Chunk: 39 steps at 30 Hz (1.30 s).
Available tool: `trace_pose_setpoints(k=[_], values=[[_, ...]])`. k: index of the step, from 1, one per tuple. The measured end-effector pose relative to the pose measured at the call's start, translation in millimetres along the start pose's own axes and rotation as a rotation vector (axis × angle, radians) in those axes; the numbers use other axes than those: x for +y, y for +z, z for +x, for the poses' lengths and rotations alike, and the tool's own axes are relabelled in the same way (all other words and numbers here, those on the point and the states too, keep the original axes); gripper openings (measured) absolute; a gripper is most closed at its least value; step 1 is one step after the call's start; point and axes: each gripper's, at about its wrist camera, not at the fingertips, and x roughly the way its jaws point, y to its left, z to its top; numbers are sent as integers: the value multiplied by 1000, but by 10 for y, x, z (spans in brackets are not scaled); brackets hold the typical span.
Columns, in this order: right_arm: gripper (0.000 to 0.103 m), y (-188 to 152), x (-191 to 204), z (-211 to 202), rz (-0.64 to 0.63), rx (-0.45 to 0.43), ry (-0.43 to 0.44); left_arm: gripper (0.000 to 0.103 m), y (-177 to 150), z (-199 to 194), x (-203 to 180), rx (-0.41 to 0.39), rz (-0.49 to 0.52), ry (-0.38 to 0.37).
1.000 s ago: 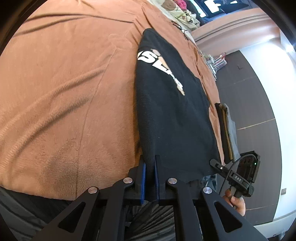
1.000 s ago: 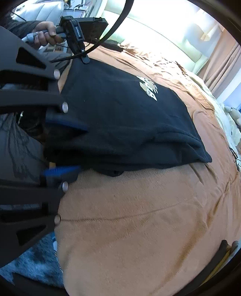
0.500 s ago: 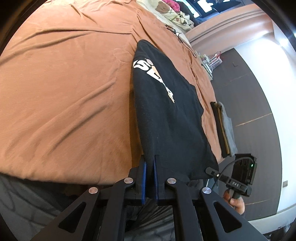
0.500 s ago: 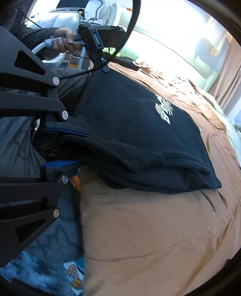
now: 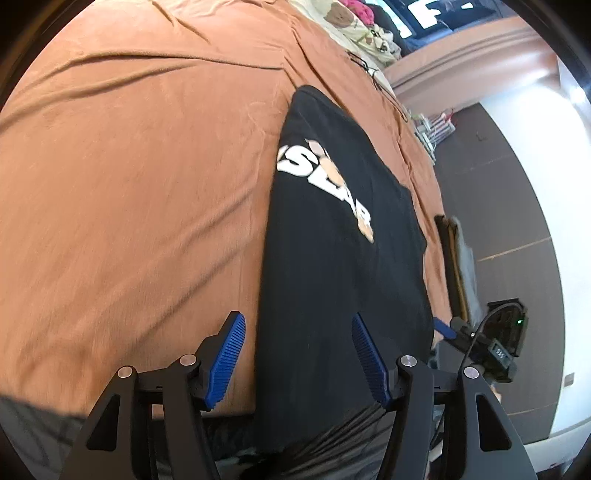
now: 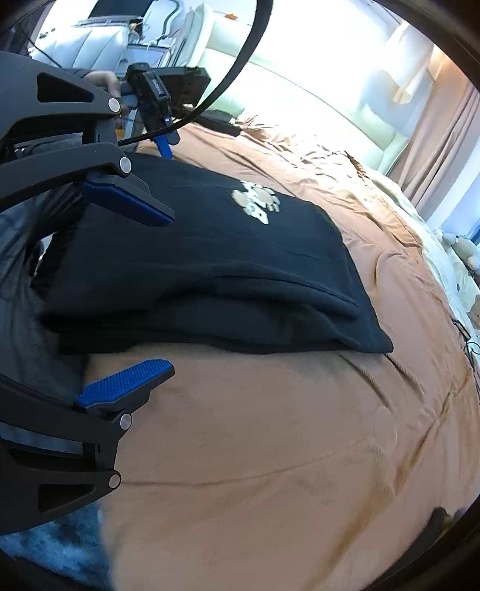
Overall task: Fold small clothes
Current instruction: 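Reopen both grippers and regrasp the folded shirt's edge with both grippers, then lift the folded black shirt off the blanket with both grippers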
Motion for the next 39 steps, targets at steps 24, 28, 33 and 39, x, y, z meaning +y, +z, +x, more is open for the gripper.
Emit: trace_pose_setpoints(k=[24, 28, 33, 39], values=[[54, 926, -360, 1106, 31, 59, 192, 43, 1013, 693, 54, 33, 14, -46], [53, 1049, -366, 1201, 16, 63, 199, 41, 1161, 751, 38, 26, 21, -43], [53, 1134, -334, 1245, -7, 59, 190, 40, 1321, 839, -1, 24, 31, -32], [31, 1166, -251, 1261, -33, 59, 127, 31, 1546, 939, -75, 5, 62, 19]])
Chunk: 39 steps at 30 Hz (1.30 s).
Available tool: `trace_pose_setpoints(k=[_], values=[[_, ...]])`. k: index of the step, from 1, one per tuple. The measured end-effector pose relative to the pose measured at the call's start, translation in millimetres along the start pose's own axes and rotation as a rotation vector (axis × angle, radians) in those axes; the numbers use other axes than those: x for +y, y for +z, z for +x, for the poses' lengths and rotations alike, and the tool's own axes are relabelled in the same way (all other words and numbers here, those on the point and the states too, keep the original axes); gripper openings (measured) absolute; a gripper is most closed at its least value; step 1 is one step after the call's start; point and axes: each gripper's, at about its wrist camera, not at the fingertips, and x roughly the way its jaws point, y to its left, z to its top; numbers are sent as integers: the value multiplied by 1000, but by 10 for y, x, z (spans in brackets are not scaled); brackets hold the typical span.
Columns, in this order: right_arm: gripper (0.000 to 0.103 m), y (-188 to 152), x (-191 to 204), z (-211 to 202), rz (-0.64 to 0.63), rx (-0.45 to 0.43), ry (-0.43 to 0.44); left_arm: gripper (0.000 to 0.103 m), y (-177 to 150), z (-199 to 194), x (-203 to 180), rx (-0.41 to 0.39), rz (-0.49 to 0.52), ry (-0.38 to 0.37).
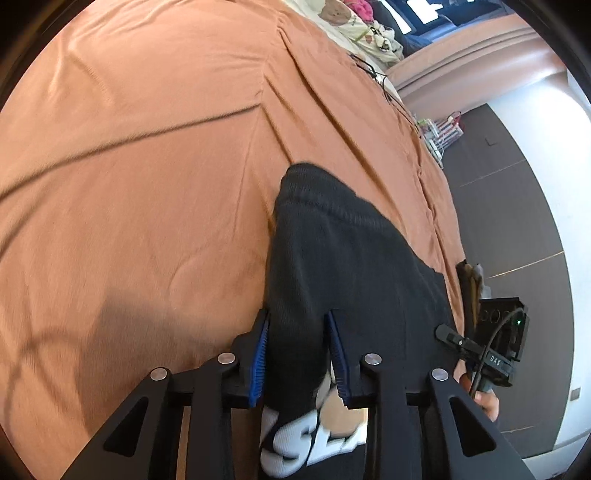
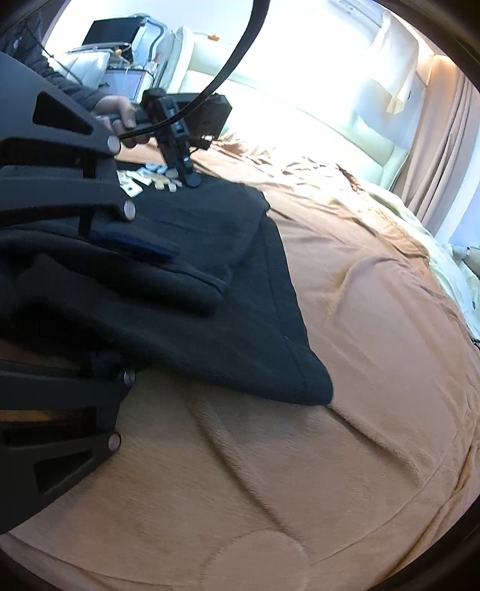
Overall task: Fold small clothes
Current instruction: 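Lift the folded black shirt off the blanket with both grippers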
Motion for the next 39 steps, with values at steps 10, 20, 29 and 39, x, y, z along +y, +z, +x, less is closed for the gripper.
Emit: trace_pose_setpoints(k=[10, 20, 29, 39], values=[[10, 18, 595, -57, -139, -40, -111, 9, 75, -130, -239, -44, 70, 19], [9, -319, 1315, -551, -278, -142, -142, 8, -100, -774, -659, -164, 144, -21], [8, -928, 1685, -1156, -356, -225, -160, 6, -405, -1357, -998, -258, 185, -43], [8, -1628, 2017, -1747, -442, -300, -160, 5, -798, -1959, -1271, -343, 223, -47]])
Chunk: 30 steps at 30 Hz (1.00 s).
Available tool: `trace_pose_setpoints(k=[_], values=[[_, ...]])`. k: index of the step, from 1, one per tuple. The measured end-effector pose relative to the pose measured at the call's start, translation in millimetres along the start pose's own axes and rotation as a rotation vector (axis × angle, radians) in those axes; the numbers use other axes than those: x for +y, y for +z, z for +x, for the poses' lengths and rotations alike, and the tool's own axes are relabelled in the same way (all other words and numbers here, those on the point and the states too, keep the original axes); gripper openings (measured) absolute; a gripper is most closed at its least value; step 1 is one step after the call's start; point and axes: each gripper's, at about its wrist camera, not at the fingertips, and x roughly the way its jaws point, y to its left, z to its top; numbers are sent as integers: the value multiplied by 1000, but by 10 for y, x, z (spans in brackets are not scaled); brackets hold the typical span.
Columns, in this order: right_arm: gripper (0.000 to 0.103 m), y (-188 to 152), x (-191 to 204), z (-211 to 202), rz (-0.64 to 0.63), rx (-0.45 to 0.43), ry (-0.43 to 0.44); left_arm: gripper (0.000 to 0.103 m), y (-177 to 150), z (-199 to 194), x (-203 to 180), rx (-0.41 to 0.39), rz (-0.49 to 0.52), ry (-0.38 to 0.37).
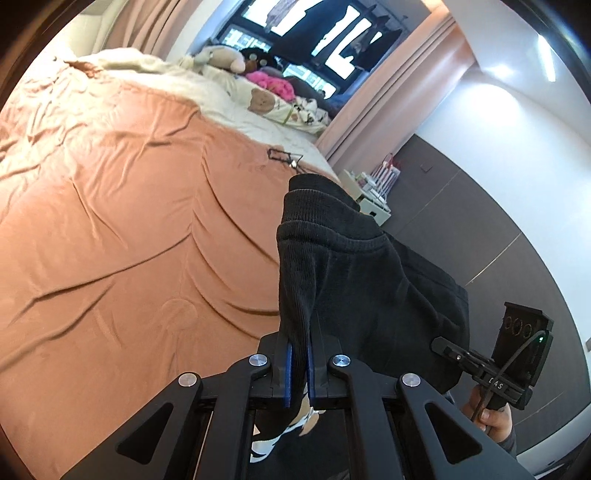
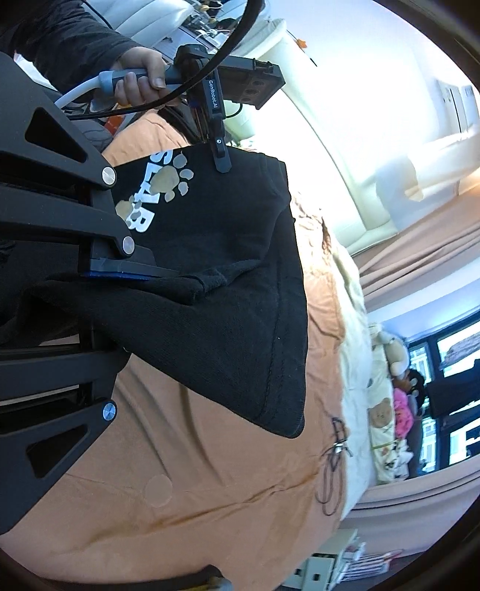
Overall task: Fold small clothes
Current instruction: 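Lift the folded black shirt off the blanket with both grippers, then carry the held shirt with both grippers toward the bed's headboard corner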
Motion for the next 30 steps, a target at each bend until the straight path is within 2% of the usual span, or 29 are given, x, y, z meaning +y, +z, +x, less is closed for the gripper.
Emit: trace_pose_setpoints(k=[10, 19, 25, 30], values=[[8, -99, 512, -558, -81, -82, 14, 5, -28, -779, -289, -116, 34, -19], [8, -126, 1136, -1035, -175, -167, 67, 5, 50, -1794, -628, -240, 88, 38], [8, -196, 1314, -1177, -225, -204, 117, 5, 83, -2374, -746, -305, 109, 70], [8, -222, 1287, -1144, -261, -208, 158, 5, 118, -2668, -754, -347, 104, 89]])
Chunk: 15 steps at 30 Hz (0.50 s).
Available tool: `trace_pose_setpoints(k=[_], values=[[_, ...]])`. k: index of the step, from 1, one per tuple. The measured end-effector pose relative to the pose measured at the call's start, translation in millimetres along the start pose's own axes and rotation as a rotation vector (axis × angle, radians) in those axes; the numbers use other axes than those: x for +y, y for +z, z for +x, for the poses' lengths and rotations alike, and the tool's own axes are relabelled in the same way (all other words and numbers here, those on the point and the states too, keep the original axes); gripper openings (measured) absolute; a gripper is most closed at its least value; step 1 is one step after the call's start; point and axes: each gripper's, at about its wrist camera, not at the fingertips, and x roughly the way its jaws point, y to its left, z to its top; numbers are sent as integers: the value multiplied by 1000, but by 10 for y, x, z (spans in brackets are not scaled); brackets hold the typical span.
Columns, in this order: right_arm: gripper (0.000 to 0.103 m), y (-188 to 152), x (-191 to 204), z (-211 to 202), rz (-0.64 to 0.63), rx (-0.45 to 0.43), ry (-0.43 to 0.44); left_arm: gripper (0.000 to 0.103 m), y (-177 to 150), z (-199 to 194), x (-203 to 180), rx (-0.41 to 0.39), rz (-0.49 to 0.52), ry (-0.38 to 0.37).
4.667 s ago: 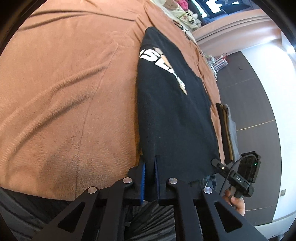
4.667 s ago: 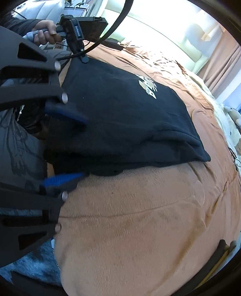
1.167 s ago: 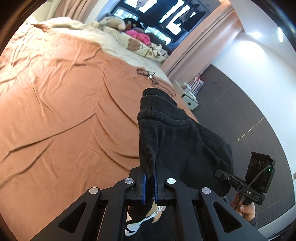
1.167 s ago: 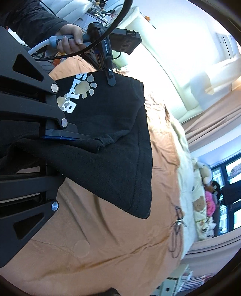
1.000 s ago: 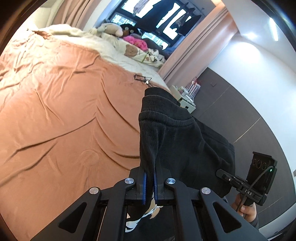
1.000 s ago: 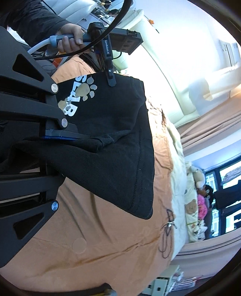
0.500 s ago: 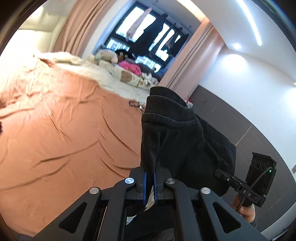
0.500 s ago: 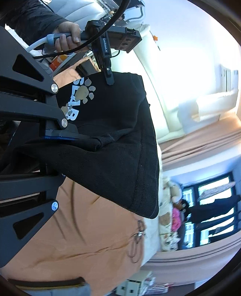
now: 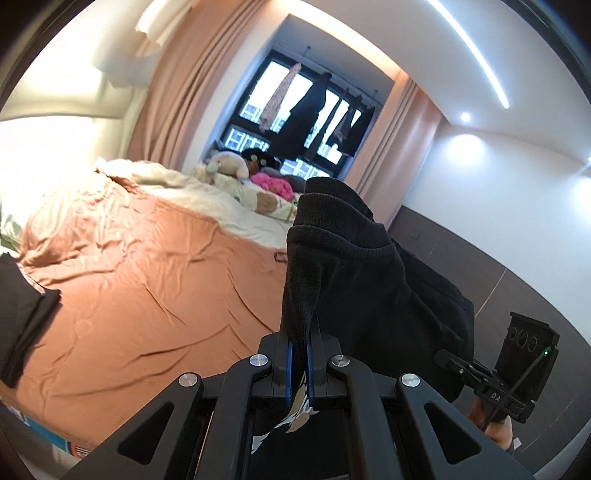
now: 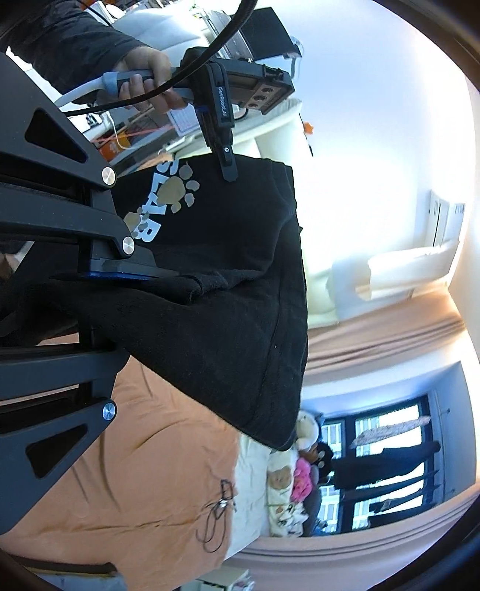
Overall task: Fold small clothes
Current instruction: 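Carry the held shirt with both grippers toward the bed's headboard corner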
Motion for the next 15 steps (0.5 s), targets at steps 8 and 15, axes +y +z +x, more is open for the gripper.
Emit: trace_pose_setpoints(k=[8, 15], values=[[8, 198, -250, 380, -36, 17, 57, 5, 48, -443, 277, -67, -49, 33], [8, 259, -198, 543, -69, 37, 92, 5, 181, -678, 632, -129, -74, 62]])
